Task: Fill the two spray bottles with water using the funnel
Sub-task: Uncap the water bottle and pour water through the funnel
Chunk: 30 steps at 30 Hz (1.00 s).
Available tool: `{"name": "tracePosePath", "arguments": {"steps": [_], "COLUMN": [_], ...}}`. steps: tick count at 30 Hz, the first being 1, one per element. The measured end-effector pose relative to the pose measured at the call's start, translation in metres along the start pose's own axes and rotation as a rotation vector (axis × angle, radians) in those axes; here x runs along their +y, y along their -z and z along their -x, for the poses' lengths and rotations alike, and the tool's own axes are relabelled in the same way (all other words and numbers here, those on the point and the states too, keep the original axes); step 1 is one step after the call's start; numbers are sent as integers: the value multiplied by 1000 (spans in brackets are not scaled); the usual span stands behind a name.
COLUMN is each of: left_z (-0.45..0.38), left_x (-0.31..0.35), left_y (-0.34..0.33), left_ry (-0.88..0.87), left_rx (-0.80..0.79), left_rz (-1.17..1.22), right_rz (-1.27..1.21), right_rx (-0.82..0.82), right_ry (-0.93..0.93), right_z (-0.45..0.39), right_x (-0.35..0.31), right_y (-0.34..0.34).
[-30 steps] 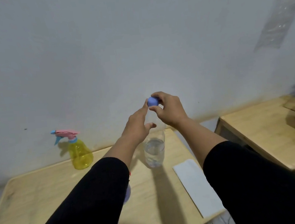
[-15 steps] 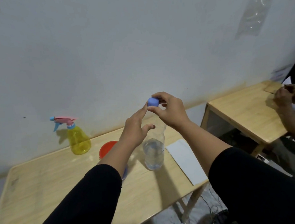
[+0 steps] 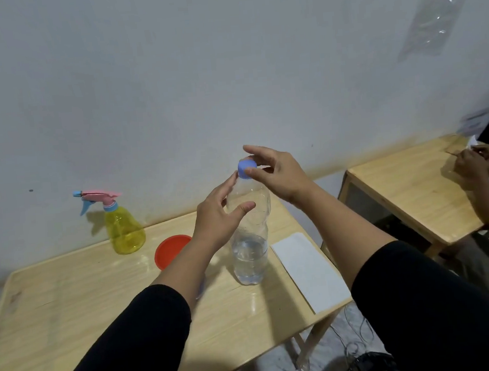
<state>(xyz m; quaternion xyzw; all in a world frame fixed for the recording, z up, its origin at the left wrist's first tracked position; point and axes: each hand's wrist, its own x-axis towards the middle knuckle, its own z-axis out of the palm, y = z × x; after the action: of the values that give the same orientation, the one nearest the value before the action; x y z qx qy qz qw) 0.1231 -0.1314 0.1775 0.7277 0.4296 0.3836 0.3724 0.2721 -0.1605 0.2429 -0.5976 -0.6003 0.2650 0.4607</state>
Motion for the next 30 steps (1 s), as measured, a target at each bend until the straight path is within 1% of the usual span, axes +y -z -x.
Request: {"name": "tracePosePath", "arguments": {"steps": [1,3,5,8,9,10,12,14,16,19,21,23,24,25,27,28,30], "left_z": [0,-1,-1,0,0,0,0,2,4,5,5,5,5,6,7,7,6], "left_x": [0,0,1,0,0,-1,-3,-4,-5,-5,-4,-5,-5,-6,-7,-7,-7], "left_y": [0,-2,-4,-6,-7,-7,-8,-7,-5,-4,-3,-3,-3,-3,-3,-3,-4], "left_ry": [-1,-5,-6,-20,-14,-1,16,15,11,-9,-13,-12,-12,-13,-16,-18,-17], "left_rx": [-7,-16,-8,-4,1,8,20,16,16,16,12,12,11,8,1,-3,-8], "left_rz": [3,17,39,45,41,43,63,85,98,107,108,105,107,115,126,128,126], "right_rz": [29,111,85,-39,-8,60,223,272,197,70,123,229,244,220,123,120,205], "right_rx": [-5,52,64,-101,-141,-147,-73,-20,-53,-181,-206,-119,-85,-89,-187,-228,-228], "right_ry": [8,31,45,57,74,85,96,110,98,102,116,120,112,98,64,64,88], "right_z": [-2,-5,-7,-9,-11,-12,-15,-15,-14,-12,-12,-11,-11,-11,-11,-11,-12], "right_x": [0,-1,-1,-3,-6,-8,-10,-11,-11,-12,-12,-12,-12,-12,-13,-13,-13], "right_y": [1,-1,0,5,5,5,4,2,4,10,10,9,10,11,14,14,14]}}
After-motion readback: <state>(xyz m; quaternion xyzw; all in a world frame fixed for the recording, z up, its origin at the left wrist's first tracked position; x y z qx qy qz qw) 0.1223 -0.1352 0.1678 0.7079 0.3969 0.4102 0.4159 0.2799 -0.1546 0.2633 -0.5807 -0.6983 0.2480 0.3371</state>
